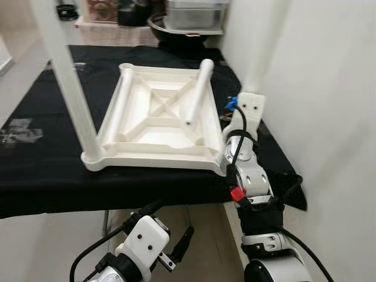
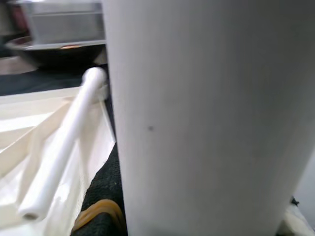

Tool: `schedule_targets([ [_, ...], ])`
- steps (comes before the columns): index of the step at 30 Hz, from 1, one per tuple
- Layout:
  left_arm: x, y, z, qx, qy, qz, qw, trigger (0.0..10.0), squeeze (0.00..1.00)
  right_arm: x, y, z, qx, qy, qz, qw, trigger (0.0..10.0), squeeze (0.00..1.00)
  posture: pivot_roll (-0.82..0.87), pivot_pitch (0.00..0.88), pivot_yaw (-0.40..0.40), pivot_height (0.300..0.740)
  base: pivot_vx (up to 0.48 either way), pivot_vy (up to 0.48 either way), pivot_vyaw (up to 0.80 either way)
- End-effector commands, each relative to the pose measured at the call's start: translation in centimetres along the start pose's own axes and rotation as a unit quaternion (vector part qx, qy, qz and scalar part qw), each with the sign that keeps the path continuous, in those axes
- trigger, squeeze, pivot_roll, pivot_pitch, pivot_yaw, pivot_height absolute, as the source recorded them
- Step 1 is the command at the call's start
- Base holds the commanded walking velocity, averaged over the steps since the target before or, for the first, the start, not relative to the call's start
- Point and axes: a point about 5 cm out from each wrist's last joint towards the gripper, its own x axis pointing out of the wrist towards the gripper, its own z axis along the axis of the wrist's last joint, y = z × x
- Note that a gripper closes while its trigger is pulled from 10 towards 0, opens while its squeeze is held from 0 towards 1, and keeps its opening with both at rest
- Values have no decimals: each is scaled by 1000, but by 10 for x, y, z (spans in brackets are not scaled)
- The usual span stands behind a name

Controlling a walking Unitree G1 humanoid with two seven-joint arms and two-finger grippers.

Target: Building children table

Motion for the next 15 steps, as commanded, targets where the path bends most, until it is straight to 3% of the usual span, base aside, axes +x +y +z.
schedule_targets([
  [1,0,-2,-4,-5,7,-2,1000,10000,0,-21,31,-13,27,58,-14,998,10000,0,133,147,-116,740,0,0,0],
  [7,0,-2,-4,-5,8,-2,1000,10000,0,-35,43,-14,40,65,-51,996,10000,0,135,147,-120,740,0,0,0],
  [11,0,-2,-4,-5,8,-2,1000,10000,0,-52,57,-18,50,93,-67,992,10000,0,137,149,-124,740,0,0,0],
  [15,0,-2,-5,-5,9,-1,1000,10000,0,-57,62,-18,76,120,-62,988,10000,0,136,150,-122,740,0,0,0],
])
